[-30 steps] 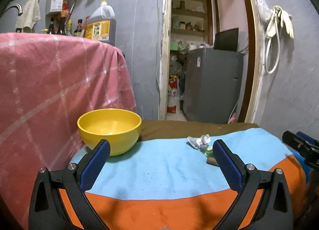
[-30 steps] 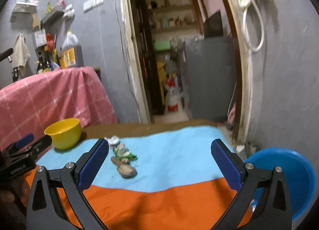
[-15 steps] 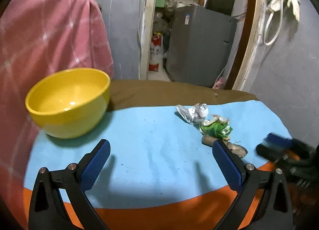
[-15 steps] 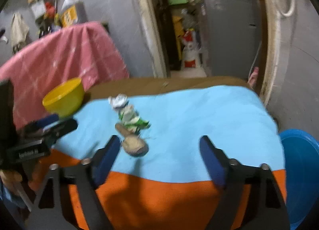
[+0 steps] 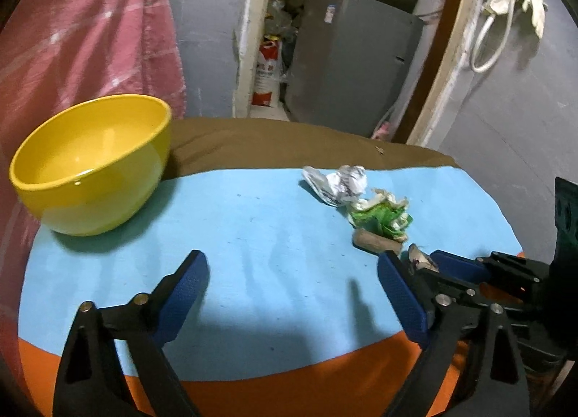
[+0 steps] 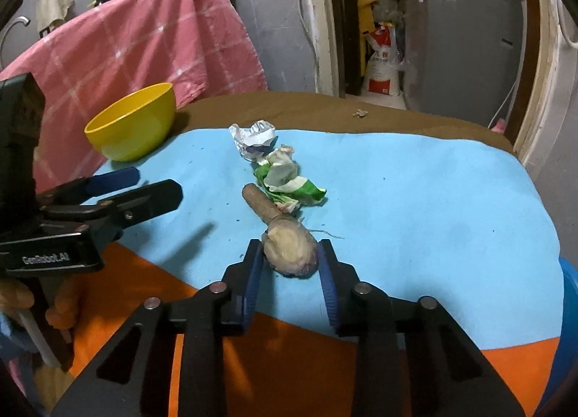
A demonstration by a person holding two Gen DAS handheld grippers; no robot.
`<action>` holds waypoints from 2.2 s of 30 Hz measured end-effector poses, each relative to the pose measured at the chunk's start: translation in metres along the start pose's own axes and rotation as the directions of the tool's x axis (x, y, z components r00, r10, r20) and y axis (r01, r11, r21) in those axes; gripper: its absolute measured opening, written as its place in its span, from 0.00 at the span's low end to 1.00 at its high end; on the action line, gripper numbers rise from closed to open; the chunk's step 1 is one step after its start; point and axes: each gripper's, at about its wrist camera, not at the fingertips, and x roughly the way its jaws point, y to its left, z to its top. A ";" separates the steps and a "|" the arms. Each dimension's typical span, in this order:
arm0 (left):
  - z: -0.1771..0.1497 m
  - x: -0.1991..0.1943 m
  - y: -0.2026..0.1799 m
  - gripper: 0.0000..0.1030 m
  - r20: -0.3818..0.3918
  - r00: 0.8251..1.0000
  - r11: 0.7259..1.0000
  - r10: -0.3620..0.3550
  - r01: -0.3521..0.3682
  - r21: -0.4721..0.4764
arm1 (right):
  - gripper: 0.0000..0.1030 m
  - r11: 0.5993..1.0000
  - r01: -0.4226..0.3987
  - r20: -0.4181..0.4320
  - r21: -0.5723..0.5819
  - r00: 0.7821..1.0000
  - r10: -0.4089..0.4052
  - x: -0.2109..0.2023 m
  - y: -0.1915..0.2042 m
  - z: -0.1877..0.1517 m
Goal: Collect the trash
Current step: 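Close right tool on brown potato peel while left tool grasps brown stick, then lift both held scraps and carry them over the blue bucket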
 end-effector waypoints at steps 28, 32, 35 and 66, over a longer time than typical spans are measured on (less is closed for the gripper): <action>-0.001 0.054 -0.076 0.49 -0.118 0.993 0.964 0.032 0.000 0.266 | 0.24 0.991 0.069 0.097 0.113 0.992 -0.080 -0.042 -0.044 -0.016; -0.001 0.056 -0.071 0.35 -0.124 0.992 0.969 0.021 0.010 0.246 | 0.24 0.990 0.072 0.102 0.123 0.991 -0.085 -0.044 -0.046 -0.018; -0.001 0.054 -0.071 0.34 -0.117 0.993 0.969 0.019 0.011 0.247 | 0.24 0.989 0.075 0.103 0.127 0.991 -0.088 -0.045 -0.047 -0.020; -0.001 -0.058 -0.149 0.34 0.264 0.936 0.959 -0.234 0.178 0.220 | 0.24 0.966 0.189 0.491 0.178 0.833 -0.254 -0.160 -0.053 -0.051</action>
